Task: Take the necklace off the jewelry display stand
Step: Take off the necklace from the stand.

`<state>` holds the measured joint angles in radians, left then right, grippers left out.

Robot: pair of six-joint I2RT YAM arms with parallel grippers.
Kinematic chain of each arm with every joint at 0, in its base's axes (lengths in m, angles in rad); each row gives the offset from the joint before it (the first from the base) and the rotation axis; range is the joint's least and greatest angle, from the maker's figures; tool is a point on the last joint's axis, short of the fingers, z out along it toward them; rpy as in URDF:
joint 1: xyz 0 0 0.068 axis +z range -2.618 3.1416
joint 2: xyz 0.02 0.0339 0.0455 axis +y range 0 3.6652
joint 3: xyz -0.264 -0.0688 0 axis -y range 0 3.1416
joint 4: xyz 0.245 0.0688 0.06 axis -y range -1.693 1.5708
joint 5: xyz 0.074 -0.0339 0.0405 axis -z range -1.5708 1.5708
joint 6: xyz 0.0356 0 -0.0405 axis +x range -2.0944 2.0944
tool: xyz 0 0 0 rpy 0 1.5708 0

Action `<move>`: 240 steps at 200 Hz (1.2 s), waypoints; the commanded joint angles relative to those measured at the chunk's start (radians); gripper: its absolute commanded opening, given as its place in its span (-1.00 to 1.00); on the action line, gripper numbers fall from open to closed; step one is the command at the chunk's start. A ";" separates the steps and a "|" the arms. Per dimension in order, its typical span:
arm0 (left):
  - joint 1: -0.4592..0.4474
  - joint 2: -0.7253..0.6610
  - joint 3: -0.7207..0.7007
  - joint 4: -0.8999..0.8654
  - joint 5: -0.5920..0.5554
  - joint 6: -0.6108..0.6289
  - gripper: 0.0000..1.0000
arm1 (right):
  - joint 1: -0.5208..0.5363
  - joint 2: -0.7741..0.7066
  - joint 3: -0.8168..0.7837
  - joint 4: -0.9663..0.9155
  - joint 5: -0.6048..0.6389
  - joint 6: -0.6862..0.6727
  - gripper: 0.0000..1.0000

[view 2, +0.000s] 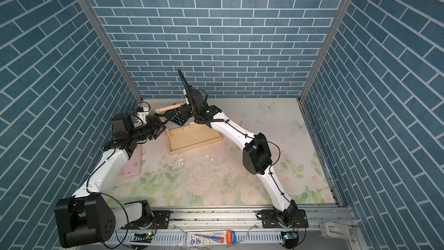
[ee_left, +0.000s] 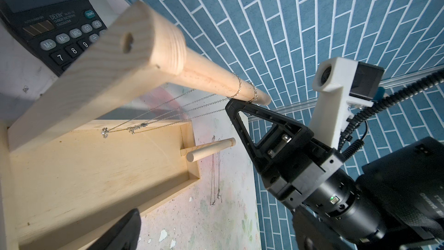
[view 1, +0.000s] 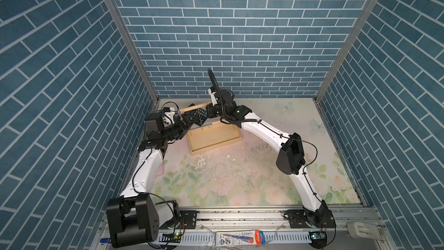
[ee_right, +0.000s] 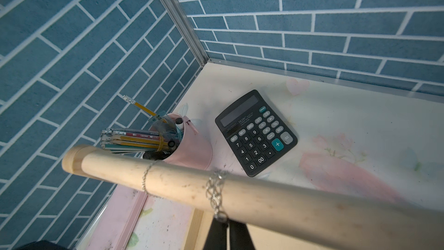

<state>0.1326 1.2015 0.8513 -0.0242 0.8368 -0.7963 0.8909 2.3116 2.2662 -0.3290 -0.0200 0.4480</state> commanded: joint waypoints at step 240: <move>0.005 -0.005 -0.029 0.031 0.025 -0.008 0.99 | 0.016 -0.111 -0.009 -0.014 0.068 -0.036 -1.00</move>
<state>0.1326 1.2015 0.8364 -0.0227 0.8436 -0.8009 0.9024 2.2696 2.2723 -0.3534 0.0204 0.4435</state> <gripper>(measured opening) 0.994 0.044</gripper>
